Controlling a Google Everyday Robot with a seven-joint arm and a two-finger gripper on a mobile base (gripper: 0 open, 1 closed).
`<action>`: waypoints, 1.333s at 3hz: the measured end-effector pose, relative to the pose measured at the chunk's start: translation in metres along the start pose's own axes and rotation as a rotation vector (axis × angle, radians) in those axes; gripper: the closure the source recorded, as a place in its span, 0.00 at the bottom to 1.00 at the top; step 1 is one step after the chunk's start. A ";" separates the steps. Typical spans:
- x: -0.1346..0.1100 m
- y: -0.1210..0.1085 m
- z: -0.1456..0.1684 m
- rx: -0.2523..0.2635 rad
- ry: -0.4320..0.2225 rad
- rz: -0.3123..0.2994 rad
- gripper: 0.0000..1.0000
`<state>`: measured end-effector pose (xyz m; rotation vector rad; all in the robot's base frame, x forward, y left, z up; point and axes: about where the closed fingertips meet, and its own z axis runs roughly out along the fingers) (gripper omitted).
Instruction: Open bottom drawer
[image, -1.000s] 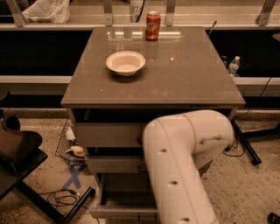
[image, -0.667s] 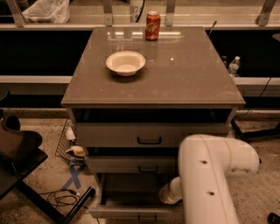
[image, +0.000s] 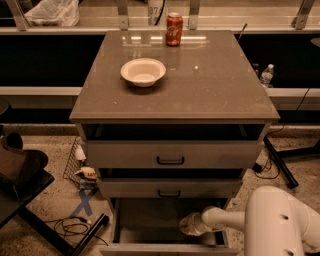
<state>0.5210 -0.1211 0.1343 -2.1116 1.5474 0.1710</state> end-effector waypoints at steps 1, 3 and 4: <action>-0.004 0.005 -0.008 -0.051 0.074 0.005 1.00; -0.021 0.006 -0.054 -0.105 0.271 0.128 1.00; -0.035 0.066 -0.067 -0.212 0.279 0.143 1.00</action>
Offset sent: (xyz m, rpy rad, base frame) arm -0.1296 -0.0162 0.0518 -0.4129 0.2729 -0.0806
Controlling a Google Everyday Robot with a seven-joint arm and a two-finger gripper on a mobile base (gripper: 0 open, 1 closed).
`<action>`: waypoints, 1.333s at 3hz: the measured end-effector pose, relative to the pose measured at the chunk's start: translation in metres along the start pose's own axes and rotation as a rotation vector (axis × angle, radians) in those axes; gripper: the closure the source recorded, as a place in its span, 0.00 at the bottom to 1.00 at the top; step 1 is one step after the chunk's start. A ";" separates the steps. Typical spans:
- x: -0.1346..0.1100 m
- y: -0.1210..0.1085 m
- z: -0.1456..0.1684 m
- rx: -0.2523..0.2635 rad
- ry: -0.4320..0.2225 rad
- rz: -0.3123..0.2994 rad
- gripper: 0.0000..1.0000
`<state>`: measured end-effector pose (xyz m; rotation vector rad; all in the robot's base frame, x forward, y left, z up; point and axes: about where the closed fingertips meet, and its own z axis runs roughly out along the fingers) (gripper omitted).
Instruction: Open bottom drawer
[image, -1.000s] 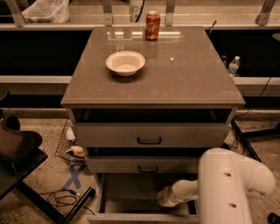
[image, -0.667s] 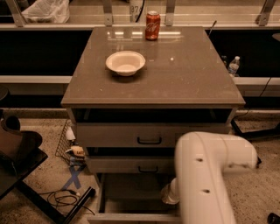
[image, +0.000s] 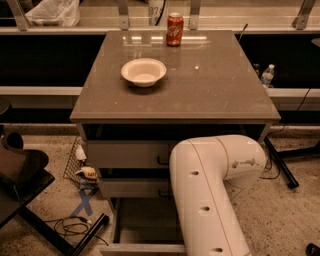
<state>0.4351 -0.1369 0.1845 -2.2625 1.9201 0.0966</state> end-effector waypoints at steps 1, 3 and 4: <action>0.000 0.000 0.000 0.000 0.000 0.000 1.00; -0.003 -0.047 0.000 0.086 -0.036 -0.068 1.00; -0.001 -0.044 0.011 0.075 -0.026 -0.066 1.00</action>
Offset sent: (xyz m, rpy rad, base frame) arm 0.0548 0.0118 0.0012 0.0548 -0.1077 0.0636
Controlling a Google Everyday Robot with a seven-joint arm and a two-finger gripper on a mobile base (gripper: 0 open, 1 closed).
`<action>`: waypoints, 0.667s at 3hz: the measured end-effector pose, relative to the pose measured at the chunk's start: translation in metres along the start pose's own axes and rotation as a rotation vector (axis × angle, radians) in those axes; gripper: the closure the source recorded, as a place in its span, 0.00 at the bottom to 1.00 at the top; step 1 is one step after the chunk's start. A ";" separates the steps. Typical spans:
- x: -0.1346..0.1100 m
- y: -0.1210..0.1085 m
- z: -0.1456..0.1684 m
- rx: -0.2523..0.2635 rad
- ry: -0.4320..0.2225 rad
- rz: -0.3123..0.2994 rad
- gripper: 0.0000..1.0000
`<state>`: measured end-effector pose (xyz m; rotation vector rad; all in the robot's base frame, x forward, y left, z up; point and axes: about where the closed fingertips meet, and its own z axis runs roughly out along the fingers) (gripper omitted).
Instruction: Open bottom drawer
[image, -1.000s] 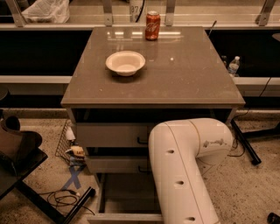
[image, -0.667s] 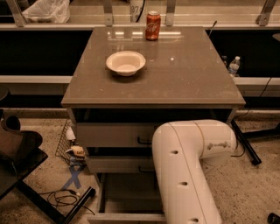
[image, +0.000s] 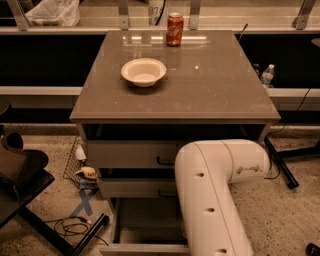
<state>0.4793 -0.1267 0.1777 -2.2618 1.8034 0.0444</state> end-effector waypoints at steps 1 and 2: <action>0.009 0.008 0.016 -0.012 0.011 0.010 1.00; 0.022 0.001 0.015 0.004 0.056 0.037 1.00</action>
Offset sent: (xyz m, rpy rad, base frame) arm -0.0533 -0.0602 0.0093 -0.1843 0.0519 -0.1020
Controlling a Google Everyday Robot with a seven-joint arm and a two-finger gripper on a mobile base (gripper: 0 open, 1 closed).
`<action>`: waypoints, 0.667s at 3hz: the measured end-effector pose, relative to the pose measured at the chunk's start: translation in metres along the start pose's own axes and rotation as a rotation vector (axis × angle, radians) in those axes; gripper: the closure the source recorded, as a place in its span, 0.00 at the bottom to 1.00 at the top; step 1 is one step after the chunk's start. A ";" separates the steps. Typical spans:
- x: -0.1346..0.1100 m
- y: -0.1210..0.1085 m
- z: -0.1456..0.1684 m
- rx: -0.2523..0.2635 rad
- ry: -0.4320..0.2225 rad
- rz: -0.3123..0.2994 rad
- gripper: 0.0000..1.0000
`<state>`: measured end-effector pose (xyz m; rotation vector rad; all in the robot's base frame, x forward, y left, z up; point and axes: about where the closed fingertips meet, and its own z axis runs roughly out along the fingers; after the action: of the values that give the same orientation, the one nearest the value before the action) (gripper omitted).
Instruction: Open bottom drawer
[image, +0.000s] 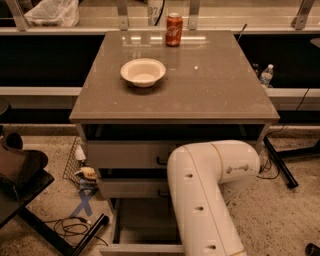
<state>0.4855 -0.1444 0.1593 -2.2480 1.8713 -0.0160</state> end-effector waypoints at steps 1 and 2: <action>0.012 0.029 -0.021 -0.035 0.064 0.030 1.00; 0.014 0.079 -0.044 -0.079 0.091 0.115 1.00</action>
Offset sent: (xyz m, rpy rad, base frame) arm -0.1691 -0.0562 0.0473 -0.1180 0.1728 -0.2365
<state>0.4049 -0.1784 0.1867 -2.2210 2.0811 -0.0276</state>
